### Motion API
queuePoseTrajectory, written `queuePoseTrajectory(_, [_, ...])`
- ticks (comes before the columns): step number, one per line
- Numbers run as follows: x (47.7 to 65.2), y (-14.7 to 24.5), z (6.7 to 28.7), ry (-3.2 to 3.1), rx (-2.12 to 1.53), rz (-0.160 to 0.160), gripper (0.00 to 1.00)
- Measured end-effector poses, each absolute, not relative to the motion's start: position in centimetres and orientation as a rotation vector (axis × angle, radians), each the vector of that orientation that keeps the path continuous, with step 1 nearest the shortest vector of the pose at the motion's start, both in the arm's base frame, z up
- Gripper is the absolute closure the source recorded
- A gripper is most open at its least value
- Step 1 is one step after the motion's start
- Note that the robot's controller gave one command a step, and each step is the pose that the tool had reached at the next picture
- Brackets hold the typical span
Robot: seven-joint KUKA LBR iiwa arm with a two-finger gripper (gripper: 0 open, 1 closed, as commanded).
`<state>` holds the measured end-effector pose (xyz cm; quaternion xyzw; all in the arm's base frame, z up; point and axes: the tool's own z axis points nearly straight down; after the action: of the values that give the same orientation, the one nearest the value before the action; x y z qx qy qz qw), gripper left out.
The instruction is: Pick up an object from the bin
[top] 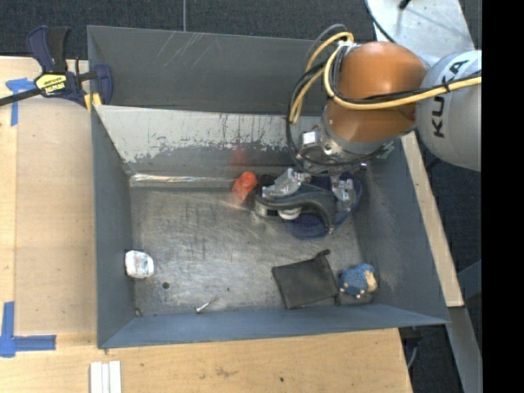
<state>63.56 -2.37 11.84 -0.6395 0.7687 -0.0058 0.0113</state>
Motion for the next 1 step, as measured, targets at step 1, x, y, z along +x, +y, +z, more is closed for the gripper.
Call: queuePoseTrajectory(1, [63.60, -0.95, 11.66, 2.076, -2.318, -0.027, 0.00])
